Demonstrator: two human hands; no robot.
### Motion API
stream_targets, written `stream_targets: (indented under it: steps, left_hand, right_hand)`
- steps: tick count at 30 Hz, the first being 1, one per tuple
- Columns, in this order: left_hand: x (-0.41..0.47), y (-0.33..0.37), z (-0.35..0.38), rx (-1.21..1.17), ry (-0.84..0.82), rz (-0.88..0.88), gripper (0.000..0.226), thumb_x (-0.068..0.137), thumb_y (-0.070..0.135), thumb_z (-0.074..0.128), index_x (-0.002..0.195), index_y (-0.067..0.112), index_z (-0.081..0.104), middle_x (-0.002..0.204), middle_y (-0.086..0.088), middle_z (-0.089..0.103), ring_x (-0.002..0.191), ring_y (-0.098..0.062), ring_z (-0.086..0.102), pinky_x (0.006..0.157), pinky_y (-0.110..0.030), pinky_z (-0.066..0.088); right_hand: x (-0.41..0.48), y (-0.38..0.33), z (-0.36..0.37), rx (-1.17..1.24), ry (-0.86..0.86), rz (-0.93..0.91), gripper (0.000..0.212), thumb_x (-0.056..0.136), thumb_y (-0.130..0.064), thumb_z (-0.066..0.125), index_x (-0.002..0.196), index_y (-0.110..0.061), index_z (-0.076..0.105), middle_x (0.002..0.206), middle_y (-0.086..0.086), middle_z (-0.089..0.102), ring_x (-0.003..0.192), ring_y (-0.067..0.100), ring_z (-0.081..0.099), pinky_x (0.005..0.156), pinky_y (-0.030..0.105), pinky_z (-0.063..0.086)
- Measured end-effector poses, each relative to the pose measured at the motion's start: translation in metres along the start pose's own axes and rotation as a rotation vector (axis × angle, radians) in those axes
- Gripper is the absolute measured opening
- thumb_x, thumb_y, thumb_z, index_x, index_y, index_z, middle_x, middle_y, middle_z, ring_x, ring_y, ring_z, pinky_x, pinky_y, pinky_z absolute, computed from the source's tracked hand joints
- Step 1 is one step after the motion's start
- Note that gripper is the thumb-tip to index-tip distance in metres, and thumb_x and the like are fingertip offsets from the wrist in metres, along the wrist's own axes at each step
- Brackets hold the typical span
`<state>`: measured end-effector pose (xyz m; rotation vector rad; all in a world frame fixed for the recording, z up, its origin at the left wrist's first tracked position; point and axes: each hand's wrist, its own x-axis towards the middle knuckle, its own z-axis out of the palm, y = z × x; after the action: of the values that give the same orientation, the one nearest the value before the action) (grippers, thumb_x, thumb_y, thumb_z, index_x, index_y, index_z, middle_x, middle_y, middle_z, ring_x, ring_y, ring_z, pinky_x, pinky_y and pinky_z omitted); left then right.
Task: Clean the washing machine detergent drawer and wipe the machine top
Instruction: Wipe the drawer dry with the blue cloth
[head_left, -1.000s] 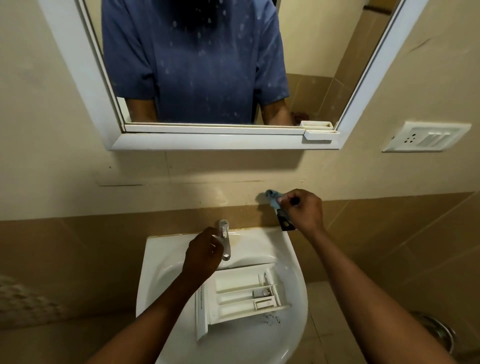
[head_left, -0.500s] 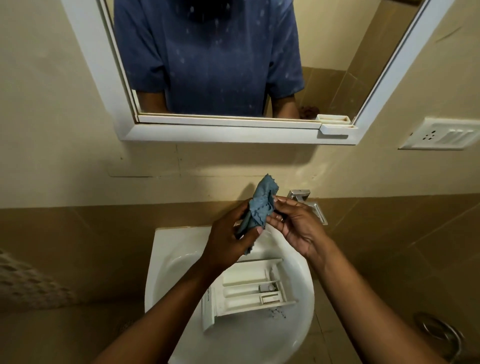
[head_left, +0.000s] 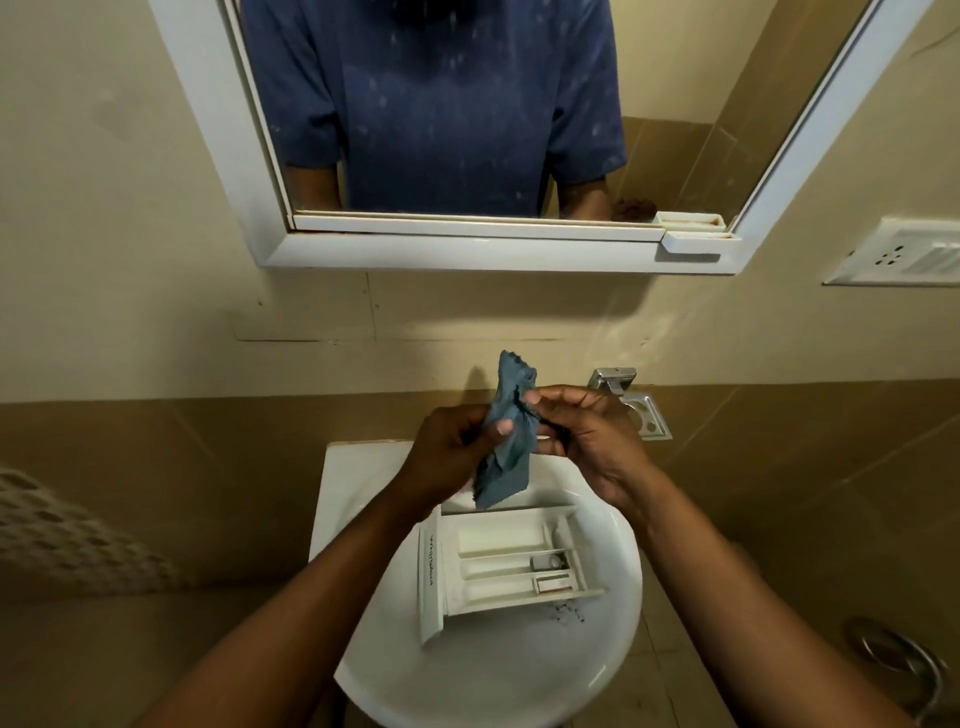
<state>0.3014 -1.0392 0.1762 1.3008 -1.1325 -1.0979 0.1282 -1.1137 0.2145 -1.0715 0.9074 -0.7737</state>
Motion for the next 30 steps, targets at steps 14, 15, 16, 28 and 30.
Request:
stream_targets:
  steps: [14, 15, 16, 28, 30]
  left_hand:
    - [0.007, -0.025, 0.004, 0.045, 0.129, -0.132, 0.020, 0.081, 0.019, 0.085, 0.096, 0.008, 0.078, 0.090, -0.008, 0.078, 0.081, -0.015, 0.072, 0.075, -0.034, 0.059]
    - [0.007, -0.028, 0.007, 0.062, 0.134, -0.148, 0.022, 0.077, 0.015, 0.088, 0.093, 0.007, 0.075, 0.086, -0.008, 0.075, 0.077, -0.012, 0.070, 0.068, -0.032, 0.059]
    - [0.005, -0.030, 0.009, 0.064, 0.123, -0.182, 0.024, 0.076, 0.010, 0.088, 0.094, 0.005, 0.073, 0.084, -0.010, 0.072, 0.073, -0.010, 0.069, 0.062, -0.028, 0.058]
    - [-0.049, -0.114, -0.012, 0.177, 0.696, -0.437, 0.014, 0.091, 0.009, 0.065, 0.084, 0.020, 0.069, 0.078, -0.009, 0.074, 0.066, -0.026, 0.072, 0.068, -0.043, 0.064]
    - [-0.055, -0.139, -0.016, 0.282, 0.750, -0.556, 0.006, 0.091, 0.027, 0.065, 0.087, 0.022, 0.065, 0.085, -0.005, 0.073, 0.076, -0.028, 0.072, 0.080, -0.049, 0.062]
  right_hand:
    - [0.000, 0.067, -0.034, 0.422, -0.214, 0.335, 0.047, 0.103, -0.019, 0.054, 0.143, 0.005, 0.050, 0.146, 0.029, 0.051, 0.135, 0.041, 0.050, 0.108, 0.055, 0.045]
    - [0.000, 0.076, -0.038, 0.411, -0.221, 0.350, 0.048, 0.101, -0.014, 0.056, 0.143, 0.008, 0.049, 0.148, 0.031, 0.048, 0.139, 0.043, 0.047, 0.112, 0.055, 0.041]
    - [0.000, 0.085, -0.042, 0.401, -0.237, 0.357, 0.048, 0.100, -0.010, 0.058, 0.142, 0.010, 0.049, 0.148, 0.033, 0.047, 0.140, 0.044, 0.045, 0.114, 0.054, 0.038]
    - [0.005, 0.156, -0.060, -0.470, 0.123, 0.187, 0.018, 0.087, -0.009, 0.077, 0.101, -0.020, 0.074, 0.100, -0.001, 0.076, 0.102, 0.024, 0.071, 0.087, 0.035, 0.060]
    - [0.014, 0.159, -0.054, -0.578, 0.196, 0.096, 0.016, 0.087, -0.014, 0.078, 0.100, -0.022, 0.071, 0.095, -0.003, 0.074, 0.092, 0.020, 0.071, 0.085, 0.039, 0.061]
